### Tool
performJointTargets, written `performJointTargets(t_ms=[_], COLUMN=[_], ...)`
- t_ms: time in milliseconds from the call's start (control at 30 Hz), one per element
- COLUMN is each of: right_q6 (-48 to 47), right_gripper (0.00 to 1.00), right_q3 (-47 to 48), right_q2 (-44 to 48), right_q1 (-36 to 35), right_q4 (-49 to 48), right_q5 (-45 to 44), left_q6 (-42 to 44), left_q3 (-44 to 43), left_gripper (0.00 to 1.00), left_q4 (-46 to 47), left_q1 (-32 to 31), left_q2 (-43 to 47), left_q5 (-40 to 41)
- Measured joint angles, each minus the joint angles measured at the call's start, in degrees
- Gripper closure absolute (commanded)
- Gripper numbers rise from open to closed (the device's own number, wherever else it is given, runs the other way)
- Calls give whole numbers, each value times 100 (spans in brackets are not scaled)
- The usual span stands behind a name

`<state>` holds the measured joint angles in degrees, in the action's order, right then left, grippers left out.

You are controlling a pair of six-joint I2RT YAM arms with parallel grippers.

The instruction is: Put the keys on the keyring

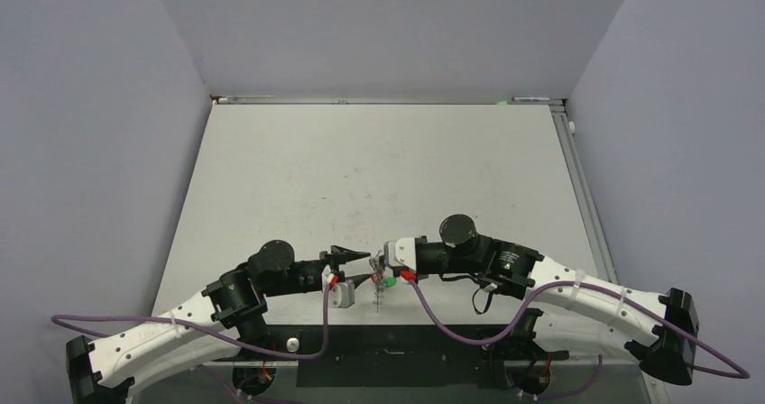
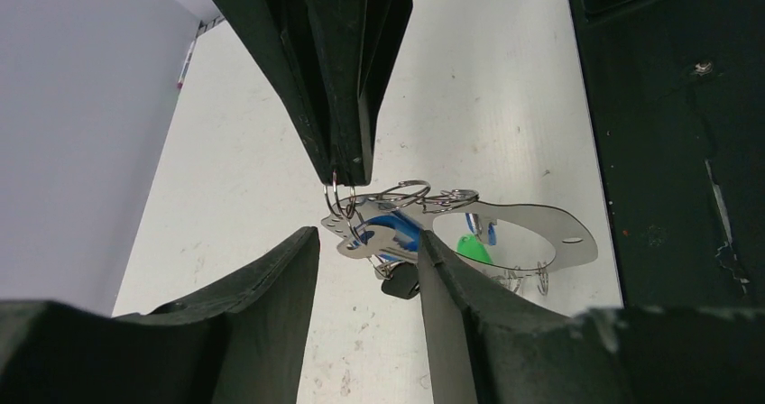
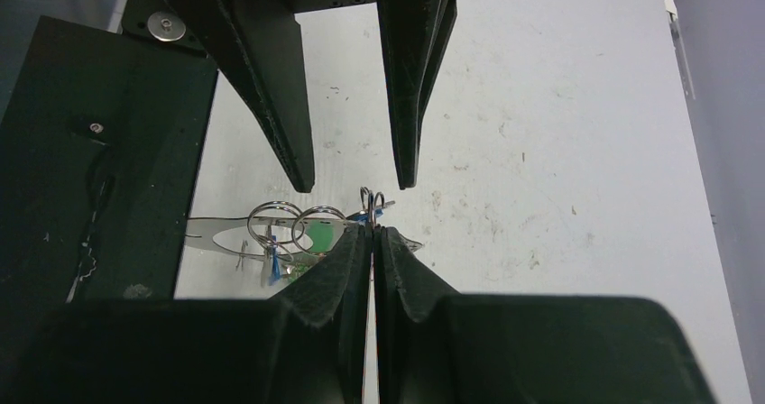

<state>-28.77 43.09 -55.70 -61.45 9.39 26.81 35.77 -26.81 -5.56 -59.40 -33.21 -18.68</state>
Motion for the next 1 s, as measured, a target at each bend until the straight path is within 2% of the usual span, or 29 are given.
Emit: performJointTargets(t_ms=[267, 467, 500, 600, 667, 800, 867, 1000], right_q6=[39, 66, 68, 85, 103, 210, 291, 525], right_gripper=[95, 95, 95, 95, 95, 95, 95, 95], right_q3=[-96, -149, -168, -332, -455, -616, -636, -658], right_q2=[149, 343, 380, 619, 778, 1049, 1128, 1233], right_q1=[2, 31, 31, 31, 42, 146, 197, 262], right_q4=[-286, -560, -621, -870, -1049, -1408, -1554, -1814], right_q5=[-184, -413, -474, -807, -1021, -1360, -1412, -1307], left_q6=[-289, -1471, -1746, -2614, -3010, -3792, -3998, -4159], left_q3=[0, 26, 26, -42, -173, -544, -634, -566], left_gripper=[58, 63, 61, 44, 39, 36, 30, 33], left_q4=[31, 588, 706, 916, 903, 881, 907, 1056], left_q1=[114, 376, 435, 678, 837, 1097, 1137, 1176], left_q2=[-15, -26, -57, -199, -306, -313, -216, 229], left_q5=[24, 201, 227, 195, 107, 4, 22, 85])
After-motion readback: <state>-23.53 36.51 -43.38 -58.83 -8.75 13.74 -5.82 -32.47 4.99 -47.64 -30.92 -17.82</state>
